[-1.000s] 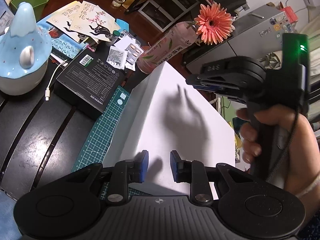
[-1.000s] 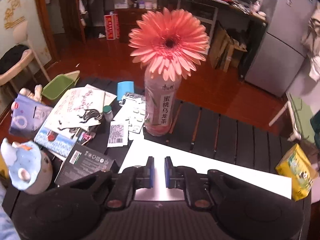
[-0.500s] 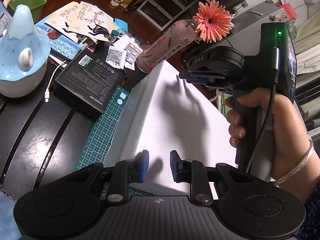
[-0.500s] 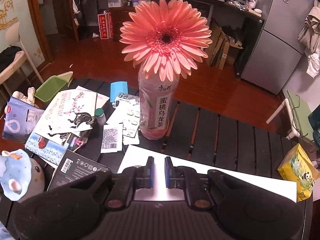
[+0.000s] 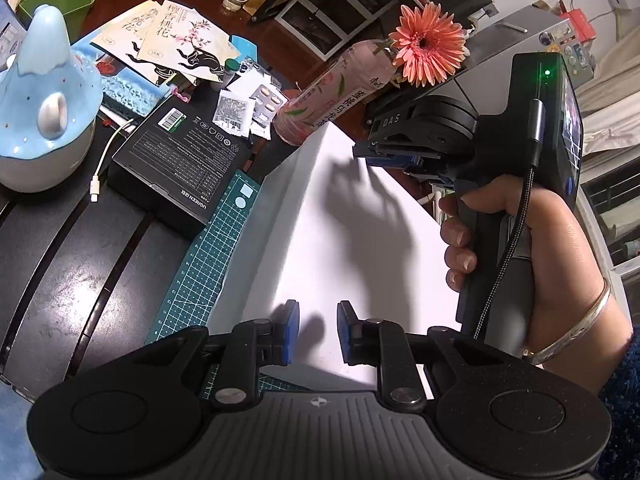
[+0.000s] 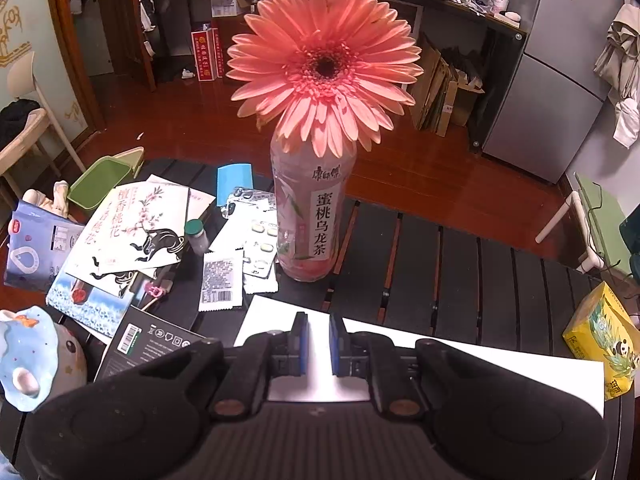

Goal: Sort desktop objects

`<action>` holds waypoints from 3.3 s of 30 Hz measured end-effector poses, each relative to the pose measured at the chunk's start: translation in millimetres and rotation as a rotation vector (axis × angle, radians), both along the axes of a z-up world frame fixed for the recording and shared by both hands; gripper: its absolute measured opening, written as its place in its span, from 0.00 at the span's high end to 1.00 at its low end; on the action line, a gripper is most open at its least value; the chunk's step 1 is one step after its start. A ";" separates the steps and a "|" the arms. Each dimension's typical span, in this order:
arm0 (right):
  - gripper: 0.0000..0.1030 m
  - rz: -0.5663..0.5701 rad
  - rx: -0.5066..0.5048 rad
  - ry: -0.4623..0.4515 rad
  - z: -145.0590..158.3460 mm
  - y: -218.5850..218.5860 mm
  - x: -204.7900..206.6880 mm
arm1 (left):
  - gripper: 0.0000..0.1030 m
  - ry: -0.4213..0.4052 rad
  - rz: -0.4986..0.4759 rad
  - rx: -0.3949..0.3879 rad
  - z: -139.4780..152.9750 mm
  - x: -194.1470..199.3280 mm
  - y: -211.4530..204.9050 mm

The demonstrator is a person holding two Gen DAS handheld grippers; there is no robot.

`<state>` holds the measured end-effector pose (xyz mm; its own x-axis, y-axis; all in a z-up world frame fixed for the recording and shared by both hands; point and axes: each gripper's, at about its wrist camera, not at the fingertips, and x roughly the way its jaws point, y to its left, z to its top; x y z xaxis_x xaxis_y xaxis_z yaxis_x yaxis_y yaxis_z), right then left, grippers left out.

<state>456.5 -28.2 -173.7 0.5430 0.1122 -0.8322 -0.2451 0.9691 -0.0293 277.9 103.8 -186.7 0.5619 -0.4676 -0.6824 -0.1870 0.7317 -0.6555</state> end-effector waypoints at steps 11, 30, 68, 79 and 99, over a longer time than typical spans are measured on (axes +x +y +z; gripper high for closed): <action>0.90 -0.002 -0.017 -0.005 -1.0 3.9 0.4 | 0.80 0.002 0.004 -0.007 0.2 0.1 0.6; 0.90 -0.014 -0.016 -0.003 -2.8 4.1 0.6 | 0.80 0.003 0.008 -0.017 -0.3 -0.7 1.4; 0.90 -0.056 -0.045 0.022 -1.0 -59.6 -0.9 | 0.81 -0.005 0.002 -0.012 -0.7 -1.4 1.0; 0.90 -0.094 -0.031 0.030 -2.0 -98.2 -2.1 | 0.81 -0.008 0.001 -0.004 -0.3 -1.3 -0.5; 0.90 -0.192 -0.084 0.037 -2.4 -174.7 1.2 | 0.81 -0.013 -0.002 0.002 -0.2 -1.1 -1.1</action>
<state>457.7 -202.8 -176.1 0.5167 -0.0613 -0.8540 -0.0584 0.9926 -0.1065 276.9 102.7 -186.9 0.5700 -0.4673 -0.6758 -0.1772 0.7332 -0.6565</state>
